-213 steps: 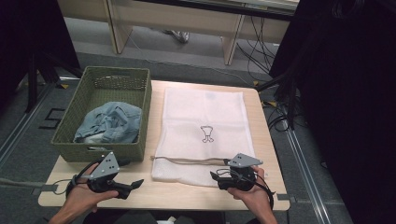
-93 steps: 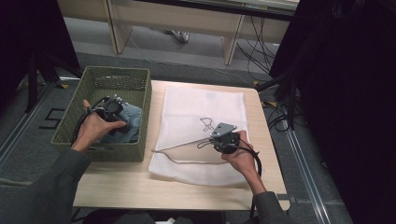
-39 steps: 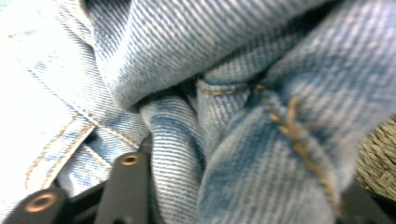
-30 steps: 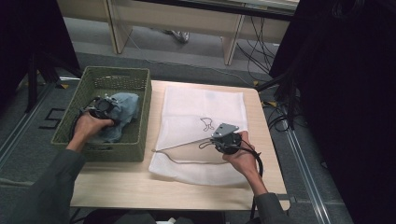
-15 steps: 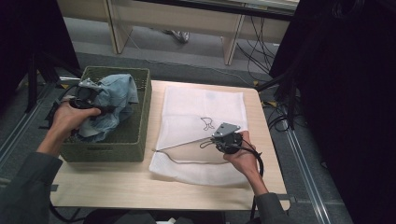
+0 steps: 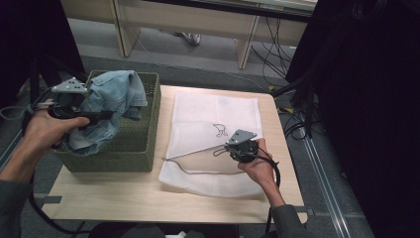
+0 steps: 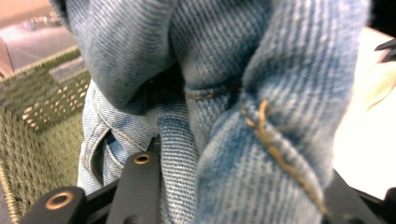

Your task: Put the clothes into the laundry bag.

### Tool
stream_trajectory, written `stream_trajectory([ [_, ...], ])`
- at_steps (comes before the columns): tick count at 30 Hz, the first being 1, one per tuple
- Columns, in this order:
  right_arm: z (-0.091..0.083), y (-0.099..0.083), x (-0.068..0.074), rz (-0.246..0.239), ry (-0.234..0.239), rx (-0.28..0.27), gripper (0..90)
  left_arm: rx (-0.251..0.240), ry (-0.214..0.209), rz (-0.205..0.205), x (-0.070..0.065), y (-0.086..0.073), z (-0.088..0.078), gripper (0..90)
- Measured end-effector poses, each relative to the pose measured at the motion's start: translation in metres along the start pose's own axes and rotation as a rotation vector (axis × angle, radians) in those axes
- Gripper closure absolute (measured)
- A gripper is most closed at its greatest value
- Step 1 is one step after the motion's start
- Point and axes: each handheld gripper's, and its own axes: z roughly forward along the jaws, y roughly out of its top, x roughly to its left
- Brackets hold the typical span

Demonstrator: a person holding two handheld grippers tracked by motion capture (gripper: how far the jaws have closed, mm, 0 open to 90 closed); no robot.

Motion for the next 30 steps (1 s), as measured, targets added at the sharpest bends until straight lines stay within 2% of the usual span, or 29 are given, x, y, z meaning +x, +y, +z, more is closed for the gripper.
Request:
stream_trajectory([
  [1,-0.001,0.0,0.0,0.014,-0.002,0.002,84.5,-0.01,-0.011,0.008,-0.004,0.001,-0.005,59.4],
  [2,-0.001,0.001,-0.002,-0.005,-0.006,-0.008,84.7,-0.018,-0.022,0.011,-0.008,0.002,-0.01,59.4],
  [4,-0.003,0.003,-0.001,0.023,-0.011,-0.006,85.2,-0.037,-0.042,0.013,-0.018,0.004,-0.018,59.4],
  [6,-0.005,0.007,-0.003,0.017,-0.013,-0.013,85.6,-0.063,-0.07,0.027,-0.029,0.007,-0.026,59.3],
  [7,-0.007,0.008,-0.004,0.016,-0.016,-0.017,85.8,-0.063,-0.07,0.027,-0.029,0.007,-0.026,59.3],
  [8,-0.007,0.01,-0.006,0.007,-0.015,-0.024,85.9,-0.081,-0.099,0.051,-0.042,0.009,-0.034,59.3],
  [11,-0.01,0.015,-0.01,0.007,-0.019,-0.033,86.1,-0.101,-0.166,0.082,-0.064,0.013,-0.042,59.2],
  [12,-0.01,0.017,-0.011,0.012,-0.018,-0.035,86.1,-0.105,-0.198,0.092,-0.07,0.014,-0.043,59.2],
  [13,-0.011,0.019,-0.013,0.016,-0.022,-0.043,86.1,-0.105,-0.198,0.092,-0.07,0.014,-0.043,59.1],
  [14,-0.011,0.021,-0.014,0.023,-0.019,-0.042,86.2,-0.113,-0.256,0.099,-0.084,0.015,-0.045,59.0],
  [15,-0.012,0.022,-0.015,0.021,-0.017,-0.048,86.1,-0.113,-0.256,0.099,-0.084,0.015,-0.045,59.0],
  [16,-0.012,0.023,-0.016,0.022,-0.019,-0.053,86.1,-0.124,-0.328,0.105,-0.098,0.014,-0.045,58.9],
  [17,-0.013,0.023,-0.018,0.029,-0.015,-0.059,86.1,-0.126,-0.349,0.112,-0.105,0.012,-0.045,58.9],
  [19,-0.014,0.023,-0.022,0.041,-0.005,-0.079,86.1,-0.111,-0.391,0.128,-0.118,0.009,-0.042,58.7],
  [20,-0.014,0.023,-0.022,0.041,-0.005,-0.079,86.1,-0.111,-0.391,0.128,-0.118,0.009,-0.042,58.7],
  [21,-0.014,0.022,-0.027,0.017,-0.013,-0.099,86.1,-0.101,-0.416,0.135,-0.125,0.006,-0.039,58.5],
  [23,-0.016,0.021,-0.026,0.088,-0.003,-0.089,86.1,-0.081,-0.458,0.143,-0.139,-0.002,-0.027,58.4],
  [24,-0.016,0.021,-0.026,0.092,-0.004,-0.087,86.1,-0.073,-0.475,0.141,-0.143,-0.005,-0.021,58.3],
  [25,-0.016,0.022,-0.028,0.069,-0.005,-0.094,86.1,-0.068,-0.488,0.135,-0.148,-0.008,-0.014,58.3],
  [27,-0.016,0.022,-0.026,0.086,-0.002,-0.086,86.1,-0.04,-0.515,0.133,-0.154,-0.013,0.001,58.3],
  [28,-0.016,0.023,-0.027,0.072,-0.002,-0.087,86.2,-0.03,-0.532,0.128,-0.158,-0.015,0.01,58.3],
  [29,-0.016,0.023,-0.026,0.078,0.002,-0.081,86.3,-0.02,-0.545,0.115,-0.161,-0.017,0.019,58.3],
  [30,-0.016,0.023,-0.026,0.078,0.002,-0.081,86.3,-0.02,-0.545,0.115,-0.161,-0.017,0.019,58.3],
])
